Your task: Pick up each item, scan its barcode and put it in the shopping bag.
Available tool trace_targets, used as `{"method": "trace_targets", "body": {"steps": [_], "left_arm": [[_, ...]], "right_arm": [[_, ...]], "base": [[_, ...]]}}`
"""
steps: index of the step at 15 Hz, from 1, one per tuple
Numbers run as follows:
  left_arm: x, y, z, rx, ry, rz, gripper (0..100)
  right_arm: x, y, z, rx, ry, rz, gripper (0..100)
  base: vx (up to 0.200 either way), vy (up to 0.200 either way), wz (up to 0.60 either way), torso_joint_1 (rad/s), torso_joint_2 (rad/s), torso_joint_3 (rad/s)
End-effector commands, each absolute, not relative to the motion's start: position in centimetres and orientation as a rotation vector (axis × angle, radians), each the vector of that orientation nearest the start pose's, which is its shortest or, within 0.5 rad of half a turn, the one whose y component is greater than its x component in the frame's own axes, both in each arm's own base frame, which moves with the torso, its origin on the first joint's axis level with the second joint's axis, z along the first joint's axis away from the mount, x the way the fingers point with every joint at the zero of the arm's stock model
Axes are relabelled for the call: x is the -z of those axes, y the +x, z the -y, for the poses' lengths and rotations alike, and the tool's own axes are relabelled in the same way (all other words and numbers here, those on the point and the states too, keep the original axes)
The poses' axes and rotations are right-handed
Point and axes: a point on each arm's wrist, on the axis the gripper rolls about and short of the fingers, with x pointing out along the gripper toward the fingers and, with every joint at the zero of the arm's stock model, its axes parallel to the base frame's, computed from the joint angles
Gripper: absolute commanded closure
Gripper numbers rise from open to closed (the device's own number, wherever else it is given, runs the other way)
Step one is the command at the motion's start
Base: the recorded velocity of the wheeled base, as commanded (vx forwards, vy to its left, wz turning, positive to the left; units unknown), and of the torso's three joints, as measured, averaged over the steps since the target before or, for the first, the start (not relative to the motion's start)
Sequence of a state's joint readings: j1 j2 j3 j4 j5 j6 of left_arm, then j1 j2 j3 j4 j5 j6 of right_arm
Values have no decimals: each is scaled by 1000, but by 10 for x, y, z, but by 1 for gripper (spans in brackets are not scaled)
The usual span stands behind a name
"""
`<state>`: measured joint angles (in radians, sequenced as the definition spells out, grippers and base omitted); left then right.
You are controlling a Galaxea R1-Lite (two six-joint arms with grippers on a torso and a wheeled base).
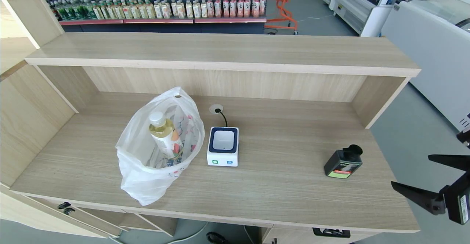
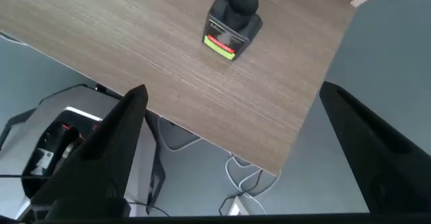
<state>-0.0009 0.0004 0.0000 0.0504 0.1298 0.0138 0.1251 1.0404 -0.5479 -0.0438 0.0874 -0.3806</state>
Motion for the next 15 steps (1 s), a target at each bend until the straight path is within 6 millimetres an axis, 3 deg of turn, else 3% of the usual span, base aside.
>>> {"method": "trace_targets", "body": {"steps": [1,5,8,12,15], "left_arm": [[-70,-23,-3,-128,17,-53,0],[-70,-23,-3,-128,17,-53,0],[-70,-23,-3,-128,17,-53,0],[-70,-23,-3,-128,17,-51,0],[-70,-23,-3,-128,17,-51,0]], "right_arm": [[-205,118,-16,-249,-409,-396,0],[-189,114,-9,-93,-462,-597,0],[-175,152,-5,-61,-444,-735,0],[-166,210,-3,-40,-451,-729,0],[-156,226,-3,-66,-482,-758,0]], "base": [[0,0,0,0,0,0],[0,0,0,0,0,0],[0,0,0,0,0,0],[0,0,0,0,0,0],[0,0,0,0,0,0]]}}
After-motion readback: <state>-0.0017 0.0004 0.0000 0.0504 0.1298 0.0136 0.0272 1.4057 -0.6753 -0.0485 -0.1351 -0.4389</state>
